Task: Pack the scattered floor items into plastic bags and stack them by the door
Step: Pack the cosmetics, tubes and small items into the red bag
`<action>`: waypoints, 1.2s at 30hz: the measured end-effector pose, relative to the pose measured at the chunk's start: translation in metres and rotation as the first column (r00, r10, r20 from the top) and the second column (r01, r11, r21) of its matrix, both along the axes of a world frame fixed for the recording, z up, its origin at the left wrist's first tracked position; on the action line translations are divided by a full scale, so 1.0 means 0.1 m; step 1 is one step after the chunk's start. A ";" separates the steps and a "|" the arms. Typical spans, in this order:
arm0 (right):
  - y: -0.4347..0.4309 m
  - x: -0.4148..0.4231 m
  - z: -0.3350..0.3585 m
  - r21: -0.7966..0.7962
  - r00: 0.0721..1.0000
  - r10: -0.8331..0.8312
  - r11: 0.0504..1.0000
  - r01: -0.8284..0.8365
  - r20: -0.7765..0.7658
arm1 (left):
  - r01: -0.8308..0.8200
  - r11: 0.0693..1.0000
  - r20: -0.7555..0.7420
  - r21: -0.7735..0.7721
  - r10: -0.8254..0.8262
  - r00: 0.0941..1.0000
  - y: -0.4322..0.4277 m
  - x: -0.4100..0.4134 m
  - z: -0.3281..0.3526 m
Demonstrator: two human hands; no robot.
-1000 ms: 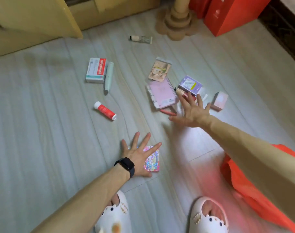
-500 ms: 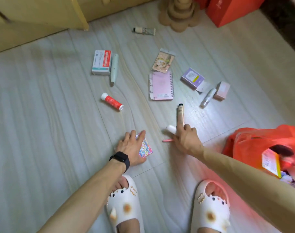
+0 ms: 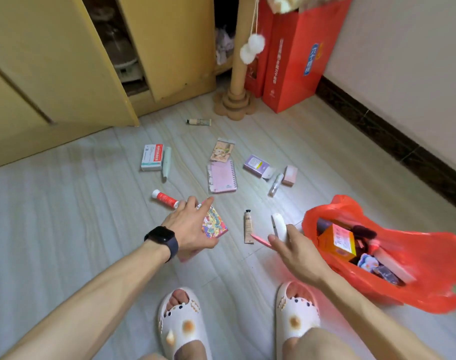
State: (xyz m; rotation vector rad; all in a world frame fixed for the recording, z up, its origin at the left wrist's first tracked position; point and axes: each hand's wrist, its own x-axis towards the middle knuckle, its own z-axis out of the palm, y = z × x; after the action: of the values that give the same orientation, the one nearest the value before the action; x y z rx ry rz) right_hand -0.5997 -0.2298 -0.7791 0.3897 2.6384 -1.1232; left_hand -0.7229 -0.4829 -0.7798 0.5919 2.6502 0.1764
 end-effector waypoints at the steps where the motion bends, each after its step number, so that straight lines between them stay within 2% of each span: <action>1: 0.08 0.11 0.11 -0.032 0.997 -0.059 0.998 0.058 -0.047 | 0.040 0.999 -0.029 0.024 -0.039 0.999 0.14 0.01 0.17; 3: 0.25 0.32 0.30 -0.110 0.979 -0.173 0.981 0.161 -0.110 | 0.122 0.990 -0.091 0.068 -0.115 0.989 0.43 0.04 0.48; 7: 0.71 0.66 0.53 -0.251 0.914 -0.390 0.901 0.353 -0.112 | 0.288 0.948 -0.214 0.139 -0.255 0.943 1.09 0.14 0.99; 11: 1.22 0.92 0.59 -0.352 0.795 -0.602 0.761 0.545 -0.070 | 0.379 0.882 -0.258 0.279 -0.311 0.915 1.86 0.37 1.21; 14: 1.58 1.10 0.49 -0.388 0.686 -0.728 0.635 0.668 -0.010 | 0.501 0.803 -0.286 0.322 -0.422 0.860 2.46 0.60 1.11; 18: 1.95 1.27 0.38 -0.523 0.515 -0.855 0.414 0.745 0.056 | 0.685 0.685 -0.303 0.249 -0.617 0.727 3.20 0.83 0.73; 20: 2.11 1.30 0.29 -0.563 0.449 -0.889 0.327 0.759 0.088 | 0.702 0.678 -0.255 0.219 -0.655 0.712 3.44 0.93 0.50; 22: 2.26 1.30 0.22 -0.546 0.433 -0.896 0.315 0.777 0.100 | 0.677 0.706 -0.188 0.208 -0.650 0.736 3.58 1.02 0.25; 24: 2.37 1.30 0.15 -0.451 0.481 -0.872 0.396 0.800 0.088 | 0.688 0.704 -0.145 0.177 -0.673 0.725 3.66 1.09 0.00; 28: 2.51 1.25 0.02 -0.130 0.642 -0.767 0.636 0.760 0.001 | 0.798 0.596 -0.199 0.091 -0.774 0.601 3.80 1.09 -0.33; 30: 2.55 1.19 -0.02 0.062 0.746 -0.665 0.746 0.664 0.014 | 0.802 0.590 -0.218 0.088 -0.775 0.594 3.85 1.03 -0.45; 32: 2.65 1.19 -0.13 0.323 0.869 -0.476 0.851 0.415 0.136 | 0.795 0.600 -0.217 0.085 -0.768 0.603 3.81 0.97 -0.53; 34: 2.73 1.19 -0.20 0.538 0.887 -0.348 0.831 0.141 0.304 | 0.794 0.607 -0.246 -0.020 -0.773 0.585 3.69 0.88 -0.53; 36: 2.78 1.17 -0.13 0.654 0.843 -0.357 0.756 0.008 0.402 | 0.782 0.587 -0.290 -0.209 -0.801 0.524 3.53 0.70 -0.49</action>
State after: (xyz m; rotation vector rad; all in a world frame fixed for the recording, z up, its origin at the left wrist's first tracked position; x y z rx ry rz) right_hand -0.4828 0.0478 -0.7918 0.9569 2.4251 -0.0600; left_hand -0.6528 -0.1303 -0.8284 1.9047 2.3633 -0.3128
